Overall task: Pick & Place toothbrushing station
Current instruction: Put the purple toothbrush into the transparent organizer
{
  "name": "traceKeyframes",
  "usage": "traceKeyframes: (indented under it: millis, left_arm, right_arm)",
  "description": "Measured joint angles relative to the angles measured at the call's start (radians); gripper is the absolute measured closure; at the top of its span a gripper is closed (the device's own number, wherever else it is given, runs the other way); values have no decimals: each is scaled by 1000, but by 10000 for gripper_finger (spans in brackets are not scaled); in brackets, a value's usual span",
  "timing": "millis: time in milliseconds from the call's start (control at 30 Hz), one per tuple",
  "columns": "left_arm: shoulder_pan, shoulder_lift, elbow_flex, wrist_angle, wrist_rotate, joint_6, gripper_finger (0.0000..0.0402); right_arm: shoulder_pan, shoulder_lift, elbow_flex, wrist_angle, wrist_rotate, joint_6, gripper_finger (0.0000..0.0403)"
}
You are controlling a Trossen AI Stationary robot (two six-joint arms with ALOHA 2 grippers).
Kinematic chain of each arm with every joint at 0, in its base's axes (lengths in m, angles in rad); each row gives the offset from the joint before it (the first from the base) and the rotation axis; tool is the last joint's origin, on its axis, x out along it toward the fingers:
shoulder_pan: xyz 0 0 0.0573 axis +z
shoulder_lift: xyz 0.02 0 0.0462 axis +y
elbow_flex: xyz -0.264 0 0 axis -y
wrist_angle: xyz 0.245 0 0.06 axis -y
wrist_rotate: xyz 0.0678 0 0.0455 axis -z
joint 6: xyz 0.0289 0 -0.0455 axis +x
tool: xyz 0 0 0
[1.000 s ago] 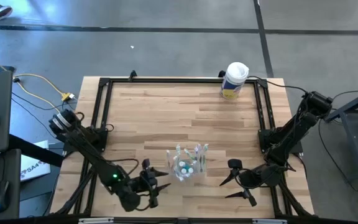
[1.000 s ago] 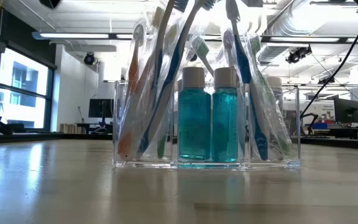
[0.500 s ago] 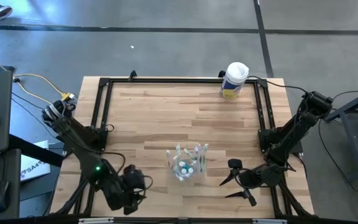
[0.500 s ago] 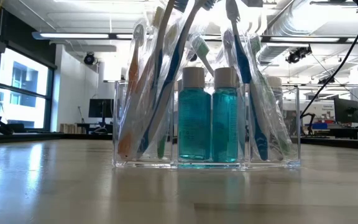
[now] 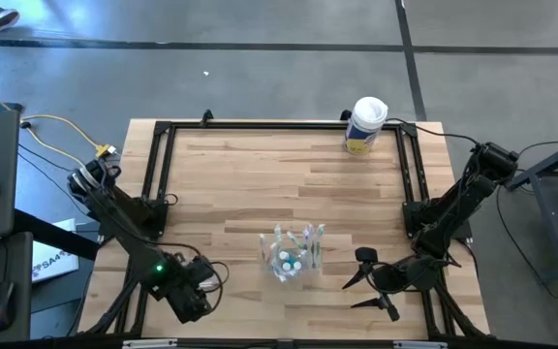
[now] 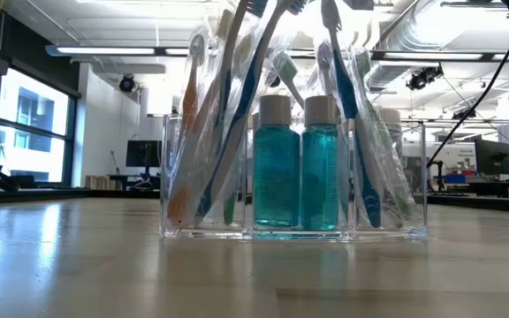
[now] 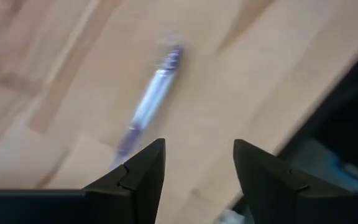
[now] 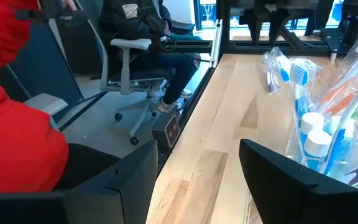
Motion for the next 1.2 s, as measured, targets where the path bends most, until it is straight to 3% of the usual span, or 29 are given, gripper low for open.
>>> traceKeyframes:
  millis: [167,433,800,1200]
  left_arm:
    - [0,32,-51,-13,42,18,213]
    - [0,55,-90,-16,254,20,213]
    - [-29,55,-146,-8,235,199,213]
    - [-29,55,-247,26,237,246,213]
  right_arm:
    - [0,0,0,0,-1,0,182]
    - [0,0,0,0,0,0,182]
    - [0,0,0,0,0,3,182]
    - [0,0,0,0,0,3,182]
